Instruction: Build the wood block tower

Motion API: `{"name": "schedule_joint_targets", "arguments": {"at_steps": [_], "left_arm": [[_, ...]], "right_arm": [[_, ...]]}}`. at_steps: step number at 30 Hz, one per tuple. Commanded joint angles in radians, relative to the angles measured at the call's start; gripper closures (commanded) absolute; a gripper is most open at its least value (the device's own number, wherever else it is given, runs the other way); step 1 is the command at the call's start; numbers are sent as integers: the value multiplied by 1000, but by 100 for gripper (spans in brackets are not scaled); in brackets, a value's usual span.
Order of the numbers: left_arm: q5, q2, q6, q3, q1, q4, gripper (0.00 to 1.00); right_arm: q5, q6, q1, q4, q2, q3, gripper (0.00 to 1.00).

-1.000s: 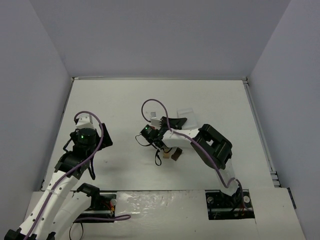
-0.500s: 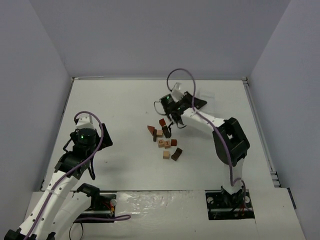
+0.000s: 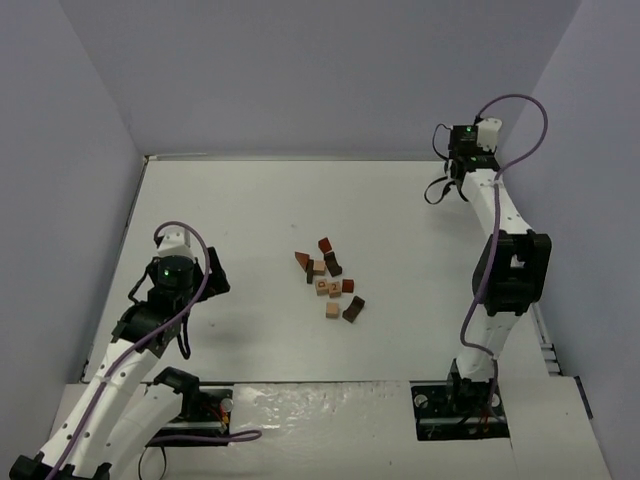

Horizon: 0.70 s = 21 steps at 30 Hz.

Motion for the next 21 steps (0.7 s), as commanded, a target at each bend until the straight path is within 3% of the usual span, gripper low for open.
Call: {"name": "schedule_joint_targets", "arguments": {"at_steps": [1, 8, 17, 19, 21], "left_arm": [[15, 20, 9, 13, -4, 58, 7], [7, 46, 22, 28, -2, 61, 7], [0, 81, 37, 63, -2, 67, 7], [2, 89, 34, 68, -3, 68, 7], [6, 96, 32, 75, -2, 68, 7]], "right_arm": [[-209, 168, -60, 30, 98, 138, 100], [-262, 363, -119, 42, 295, 295, 100], [-310, 447, -164, 62, 474, 450, 100], [-322, 448, -169, 64, 492, 458, 97], [-341, 446, -177, 66, 507, 466, 86]]}}
